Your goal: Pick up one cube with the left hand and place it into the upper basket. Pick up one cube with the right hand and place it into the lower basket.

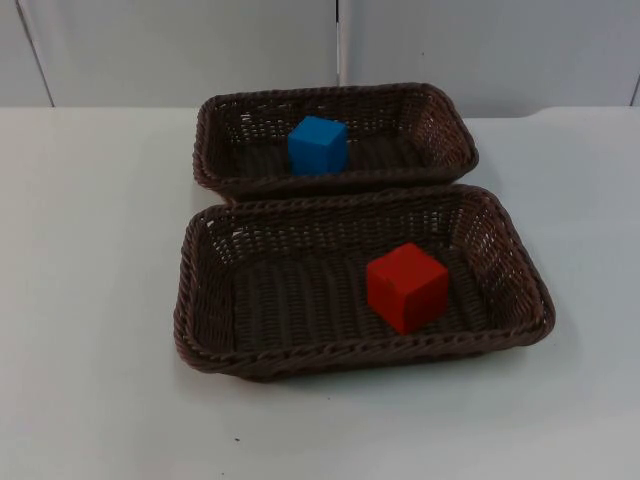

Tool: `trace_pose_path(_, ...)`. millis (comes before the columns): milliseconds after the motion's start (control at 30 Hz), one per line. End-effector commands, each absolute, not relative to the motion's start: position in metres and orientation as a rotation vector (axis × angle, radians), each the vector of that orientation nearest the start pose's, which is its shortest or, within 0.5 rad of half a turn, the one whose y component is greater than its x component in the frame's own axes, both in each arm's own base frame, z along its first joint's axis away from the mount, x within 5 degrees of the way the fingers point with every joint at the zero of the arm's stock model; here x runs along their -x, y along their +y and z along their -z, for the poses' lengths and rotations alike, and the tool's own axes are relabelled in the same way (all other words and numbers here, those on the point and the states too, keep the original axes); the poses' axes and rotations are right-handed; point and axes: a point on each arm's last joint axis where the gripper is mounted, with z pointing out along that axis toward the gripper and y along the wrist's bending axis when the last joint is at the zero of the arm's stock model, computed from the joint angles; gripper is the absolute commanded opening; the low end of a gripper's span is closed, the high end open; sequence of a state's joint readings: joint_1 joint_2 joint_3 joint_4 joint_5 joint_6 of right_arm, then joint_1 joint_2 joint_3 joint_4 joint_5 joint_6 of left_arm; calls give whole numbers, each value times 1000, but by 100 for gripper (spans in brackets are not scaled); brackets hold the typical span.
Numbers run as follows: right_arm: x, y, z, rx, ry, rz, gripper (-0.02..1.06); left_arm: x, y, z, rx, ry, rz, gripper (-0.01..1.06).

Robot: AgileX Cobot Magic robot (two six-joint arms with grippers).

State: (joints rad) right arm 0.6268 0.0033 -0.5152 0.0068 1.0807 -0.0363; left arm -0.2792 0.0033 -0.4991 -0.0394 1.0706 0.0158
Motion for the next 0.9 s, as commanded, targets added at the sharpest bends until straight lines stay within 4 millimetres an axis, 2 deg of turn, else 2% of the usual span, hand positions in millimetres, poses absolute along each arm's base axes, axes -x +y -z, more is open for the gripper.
trace_pose_path(0, 6, -4, -280, 676, 1958, -381, 105, 6, -2, -275, -306, 2047, 217, 105)
trace_pose_path(867, 6, -3, -280, 676, 1958, -384, 105, 6, -2, -275, -306, 2047, 217, 105)
